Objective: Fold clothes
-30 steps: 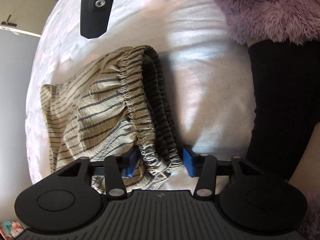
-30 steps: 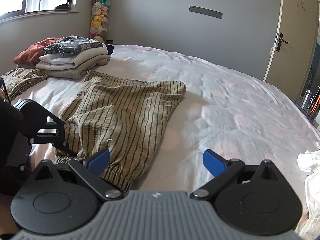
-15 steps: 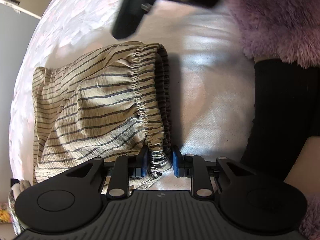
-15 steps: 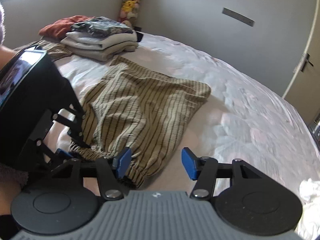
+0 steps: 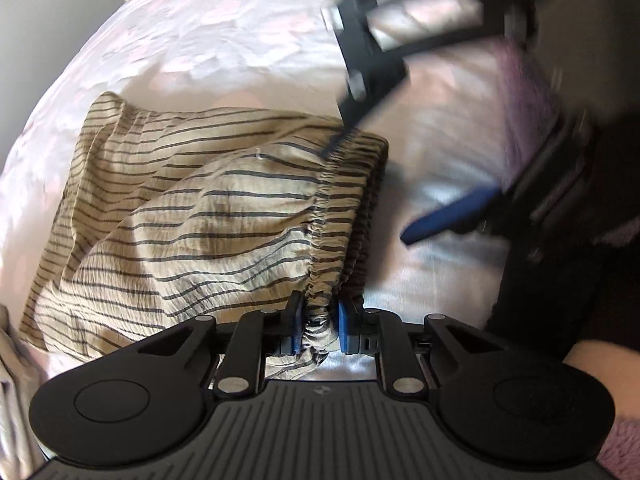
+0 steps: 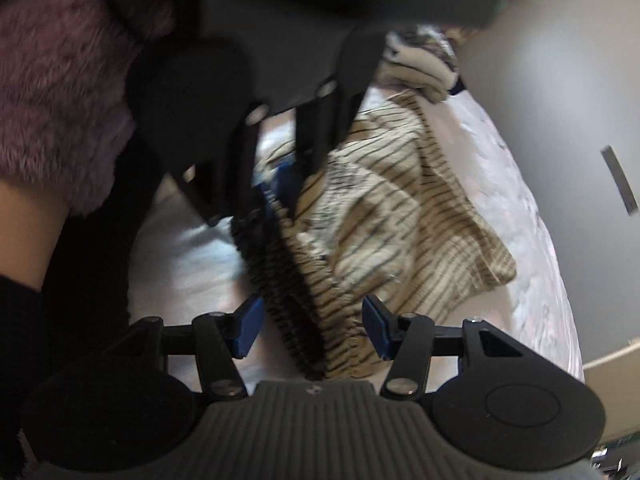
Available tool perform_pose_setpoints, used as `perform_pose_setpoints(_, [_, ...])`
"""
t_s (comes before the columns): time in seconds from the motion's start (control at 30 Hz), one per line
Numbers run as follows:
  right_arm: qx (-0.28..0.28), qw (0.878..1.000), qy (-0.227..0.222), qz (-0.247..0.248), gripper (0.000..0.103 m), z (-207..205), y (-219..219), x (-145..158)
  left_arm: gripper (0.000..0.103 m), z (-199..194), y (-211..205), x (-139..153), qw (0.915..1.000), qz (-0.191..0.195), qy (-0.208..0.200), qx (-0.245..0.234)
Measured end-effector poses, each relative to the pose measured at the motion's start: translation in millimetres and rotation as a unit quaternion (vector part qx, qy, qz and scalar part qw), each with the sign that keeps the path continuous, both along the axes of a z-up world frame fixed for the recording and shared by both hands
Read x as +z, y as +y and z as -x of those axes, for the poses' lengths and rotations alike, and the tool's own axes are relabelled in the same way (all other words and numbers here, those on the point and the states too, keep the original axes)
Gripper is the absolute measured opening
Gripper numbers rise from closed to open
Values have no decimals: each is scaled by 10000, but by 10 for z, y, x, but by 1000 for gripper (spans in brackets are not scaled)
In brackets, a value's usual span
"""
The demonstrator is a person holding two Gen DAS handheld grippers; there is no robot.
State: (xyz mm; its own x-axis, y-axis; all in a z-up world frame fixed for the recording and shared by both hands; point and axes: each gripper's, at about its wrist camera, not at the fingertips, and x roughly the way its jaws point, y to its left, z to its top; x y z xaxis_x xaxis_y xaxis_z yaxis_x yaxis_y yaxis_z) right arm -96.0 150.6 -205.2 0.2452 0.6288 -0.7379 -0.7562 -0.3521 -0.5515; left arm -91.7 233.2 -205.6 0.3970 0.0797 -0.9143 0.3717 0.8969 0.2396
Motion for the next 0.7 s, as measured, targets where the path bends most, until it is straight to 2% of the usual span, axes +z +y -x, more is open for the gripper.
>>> perform_pose_setpoints(0.2, [254, 9974, -502, 454, 61, 30, 138, -327, 14, 8, 149, 75, 9983, 486, -103, 305])
perform_pose_setpoints(0.43, [313, 9929, -1124, 250, 63, 10, 163, -474, 14, 17, 324, 162, 9920, 1054, -219, 660])
perform_pose_setpoints(0.6, [497, 9850, -1648, 96, 63, 47, 91, -582, 14, -4, 552, 264, 9799, 1630, -427, 1065])
perform_pose_setpoints(0.7, [483, 9807, -1892, 40, 63, 50, 98, -627, 14, -8, 624, 308, 9752, 1822, -481, 1158])
